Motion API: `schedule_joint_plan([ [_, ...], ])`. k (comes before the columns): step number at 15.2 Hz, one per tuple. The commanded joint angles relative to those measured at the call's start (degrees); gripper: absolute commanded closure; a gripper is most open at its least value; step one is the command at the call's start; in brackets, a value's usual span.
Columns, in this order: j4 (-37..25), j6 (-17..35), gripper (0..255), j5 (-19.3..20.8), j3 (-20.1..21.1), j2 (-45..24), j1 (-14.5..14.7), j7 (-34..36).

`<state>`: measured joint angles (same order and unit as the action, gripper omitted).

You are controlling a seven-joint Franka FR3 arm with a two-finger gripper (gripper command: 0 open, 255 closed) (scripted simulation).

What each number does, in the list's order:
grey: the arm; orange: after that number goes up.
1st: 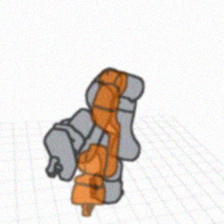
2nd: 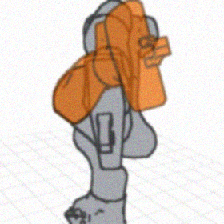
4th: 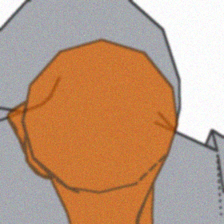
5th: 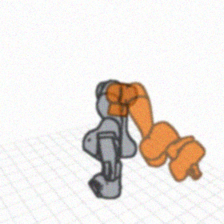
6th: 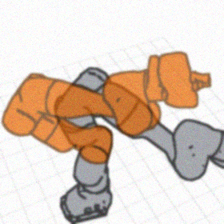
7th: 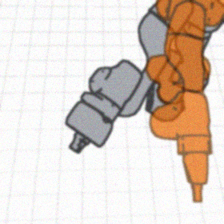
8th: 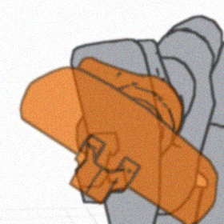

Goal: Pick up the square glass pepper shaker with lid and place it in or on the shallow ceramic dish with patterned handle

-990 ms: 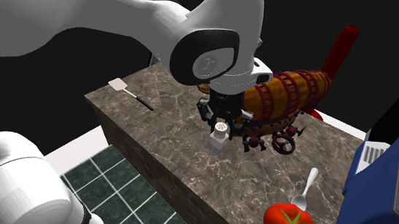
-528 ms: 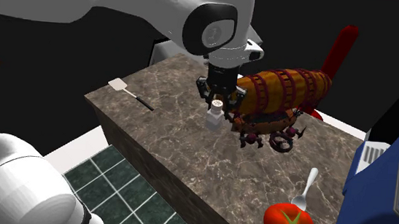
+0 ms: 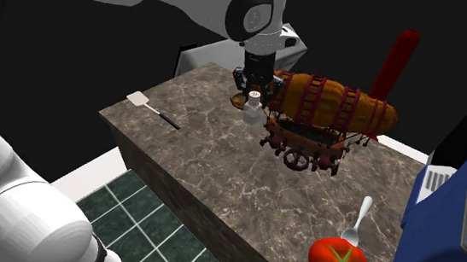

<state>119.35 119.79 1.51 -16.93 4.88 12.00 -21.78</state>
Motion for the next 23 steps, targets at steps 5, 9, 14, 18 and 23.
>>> schedule_joint_plan([
  [5,-11.7,-2.0,255,-2.5,2.5,-9.7,2.5,4.1],
  [9,-21.5,-4.7,255,-3.8,3.8,-17.0,3.7,6.4],
  [14,-36.7,-9.6,255,-5.3,5.3,-27.4,4.6,9.2],
  [18,-51.5,-14.7,255,-6.2,6.3,-37.3,4.8,11.3],
  [23,-47.6,-10.8,255,-6.3,6.3,-37.3,5.0,11.3],
])
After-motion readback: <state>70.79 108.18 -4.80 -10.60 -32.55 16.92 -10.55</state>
